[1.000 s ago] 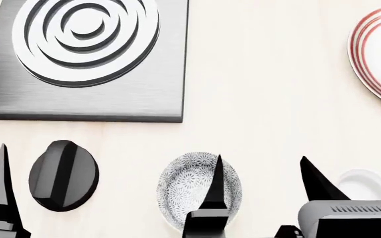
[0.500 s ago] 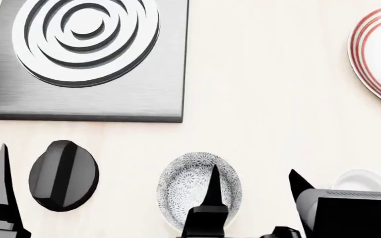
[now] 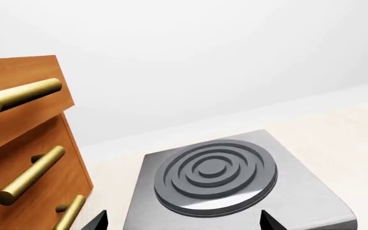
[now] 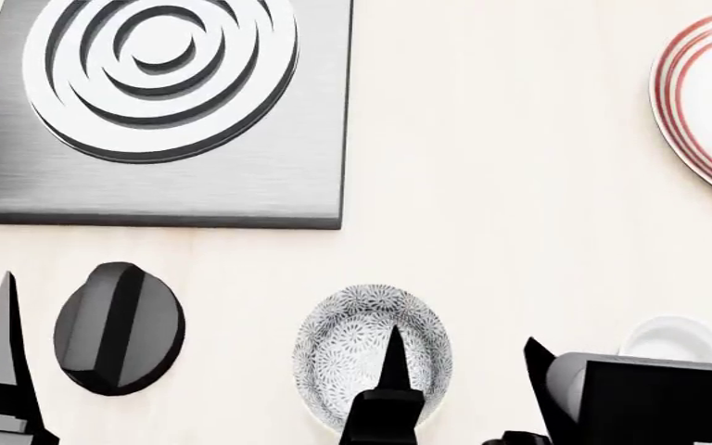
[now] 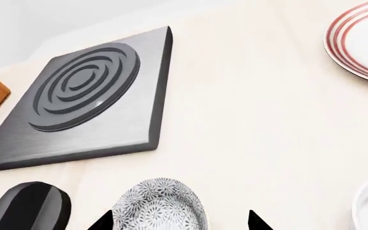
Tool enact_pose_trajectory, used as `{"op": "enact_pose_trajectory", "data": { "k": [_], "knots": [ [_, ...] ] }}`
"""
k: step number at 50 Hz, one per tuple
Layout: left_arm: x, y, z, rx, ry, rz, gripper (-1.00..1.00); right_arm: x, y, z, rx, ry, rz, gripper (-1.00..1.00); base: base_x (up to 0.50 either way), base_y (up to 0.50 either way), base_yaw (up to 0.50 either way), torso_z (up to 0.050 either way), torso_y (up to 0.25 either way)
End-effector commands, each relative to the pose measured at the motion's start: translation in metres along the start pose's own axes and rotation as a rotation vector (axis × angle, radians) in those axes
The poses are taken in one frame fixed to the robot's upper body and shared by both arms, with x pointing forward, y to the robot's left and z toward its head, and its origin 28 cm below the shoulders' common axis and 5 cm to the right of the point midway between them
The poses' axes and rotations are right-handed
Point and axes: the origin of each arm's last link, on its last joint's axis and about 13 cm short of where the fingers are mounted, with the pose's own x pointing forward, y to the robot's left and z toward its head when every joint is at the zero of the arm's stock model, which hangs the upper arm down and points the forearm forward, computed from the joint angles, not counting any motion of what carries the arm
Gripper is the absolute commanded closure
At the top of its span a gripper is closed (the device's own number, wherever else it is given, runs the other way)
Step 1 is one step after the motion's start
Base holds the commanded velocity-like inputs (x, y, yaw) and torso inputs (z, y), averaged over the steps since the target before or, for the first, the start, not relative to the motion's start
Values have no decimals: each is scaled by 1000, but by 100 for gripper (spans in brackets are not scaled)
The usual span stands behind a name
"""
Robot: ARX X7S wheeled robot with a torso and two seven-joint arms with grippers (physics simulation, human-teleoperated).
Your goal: Pick the akita bowl next to the ramekin and place it on the plate.
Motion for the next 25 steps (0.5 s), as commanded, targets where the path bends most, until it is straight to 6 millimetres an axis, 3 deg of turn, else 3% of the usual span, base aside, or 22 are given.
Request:
{"op": "enact_pose_trajectory", "data": {
  "k": [1,25],
  "knots": [
    [-1,2,-1,-20,20,-6,-100,6,0,-1,35,-14,25,-100,0,0,0,0,0],
    [-1,2,-1,-23,23,-8,-100,15,-5,-11,63,32,28,-100,0,0,0,0,0]
  ]
}}
